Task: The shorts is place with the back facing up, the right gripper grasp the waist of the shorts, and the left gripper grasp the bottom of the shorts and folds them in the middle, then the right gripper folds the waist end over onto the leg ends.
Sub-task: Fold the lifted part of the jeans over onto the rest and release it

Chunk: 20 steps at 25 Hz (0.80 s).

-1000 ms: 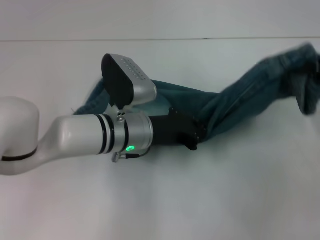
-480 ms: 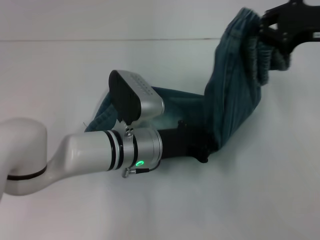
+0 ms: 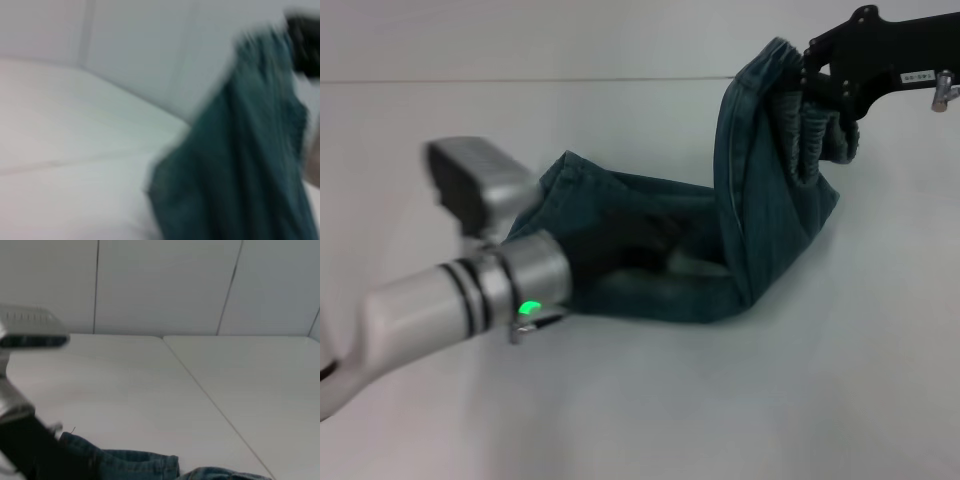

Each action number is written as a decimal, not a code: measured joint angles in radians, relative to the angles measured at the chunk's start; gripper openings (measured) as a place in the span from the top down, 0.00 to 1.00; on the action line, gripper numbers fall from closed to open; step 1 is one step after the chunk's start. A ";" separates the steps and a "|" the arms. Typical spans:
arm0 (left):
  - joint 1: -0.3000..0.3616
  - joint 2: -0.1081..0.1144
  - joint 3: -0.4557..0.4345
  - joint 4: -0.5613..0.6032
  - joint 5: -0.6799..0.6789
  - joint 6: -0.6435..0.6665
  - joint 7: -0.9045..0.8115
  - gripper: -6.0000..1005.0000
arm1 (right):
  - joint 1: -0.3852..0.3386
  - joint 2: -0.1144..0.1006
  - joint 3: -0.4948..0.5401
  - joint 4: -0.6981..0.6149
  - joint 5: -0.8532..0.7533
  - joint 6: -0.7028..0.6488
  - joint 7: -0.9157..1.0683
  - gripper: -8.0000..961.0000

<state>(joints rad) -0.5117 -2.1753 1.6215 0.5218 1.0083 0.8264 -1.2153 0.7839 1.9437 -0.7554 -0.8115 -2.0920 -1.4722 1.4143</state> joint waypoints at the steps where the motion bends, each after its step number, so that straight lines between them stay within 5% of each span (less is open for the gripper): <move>1: 0.018 0.000 -0.044 0.000 0.000 0.020 0.021 0.99 | 0.005 0.000 -0.001 0.003 -0.006 0.000 0.000 0.91; 7: 0.150 0.000 -0.376 0.023 0.001 0.112 0.144 0.99 | 0.061 0.005 -0.066 0.025 -0.012 -0.010 -0.008 0.91; 14: 0.213 0.000 -0.553 0.029 0.018 0.199 0.184 0.99 | 0.165 0.043 -0.202 0.054 -0.027 -0.003 -0.065 0.91; 20: 0.234 0.000 -0.587 0.039 0.040 0.216 0.184 0.99 | 0.281 0.077 -0.244 0.154 -0.074 0.001 -0.176 0.90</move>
<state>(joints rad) -0.2780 -2.1752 1.0347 0.5608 1.0480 1.0427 -1.0311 1.0649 2.0212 -0.9992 -0.6576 -2.1663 -1.4711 1.2384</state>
